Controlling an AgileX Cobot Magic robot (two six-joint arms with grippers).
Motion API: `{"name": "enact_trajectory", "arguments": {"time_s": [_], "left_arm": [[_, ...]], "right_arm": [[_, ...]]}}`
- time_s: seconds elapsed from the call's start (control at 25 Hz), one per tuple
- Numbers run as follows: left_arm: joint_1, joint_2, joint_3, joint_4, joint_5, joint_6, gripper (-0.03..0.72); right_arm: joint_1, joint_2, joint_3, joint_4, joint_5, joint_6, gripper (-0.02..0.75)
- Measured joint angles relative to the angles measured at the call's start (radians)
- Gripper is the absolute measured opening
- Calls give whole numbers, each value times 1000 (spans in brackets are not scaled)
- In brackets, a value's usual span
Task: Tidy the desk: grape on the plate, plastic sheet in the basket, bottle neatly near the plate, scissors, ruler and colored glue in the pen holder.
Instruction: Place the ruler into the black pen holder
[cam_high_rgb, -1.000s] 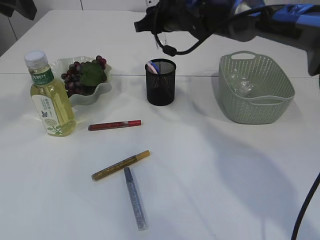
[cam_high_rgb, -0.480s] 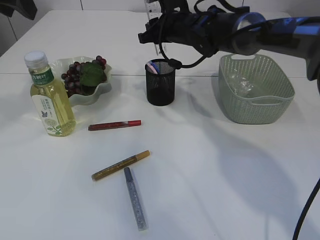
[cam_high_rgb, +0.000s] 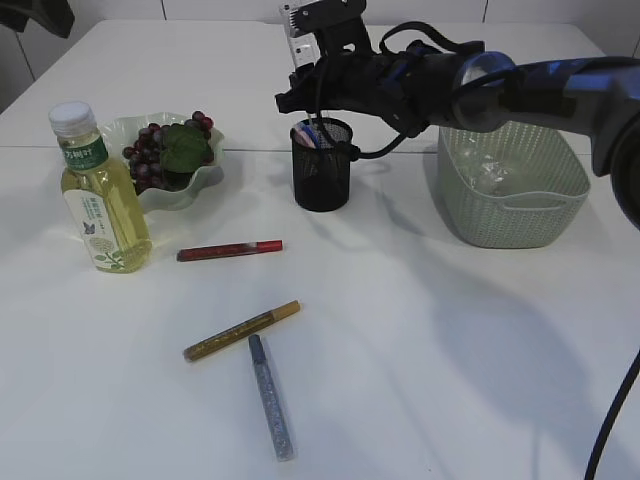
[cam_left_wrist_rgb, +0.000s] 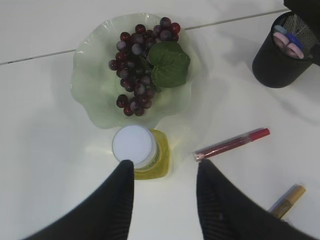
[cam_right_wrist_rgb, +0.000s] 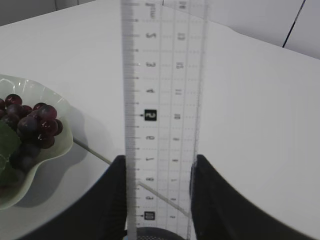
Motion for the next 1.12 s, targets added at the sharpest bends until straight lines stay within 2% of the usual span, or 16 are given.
{"name": "enact_trajectory", "arguments": {"time_s": [1.12], "left_arm": [[0,12,0,2,-40,0,307]], "right_arm": [[-8,36,2,-87,-8,2,300]]}}
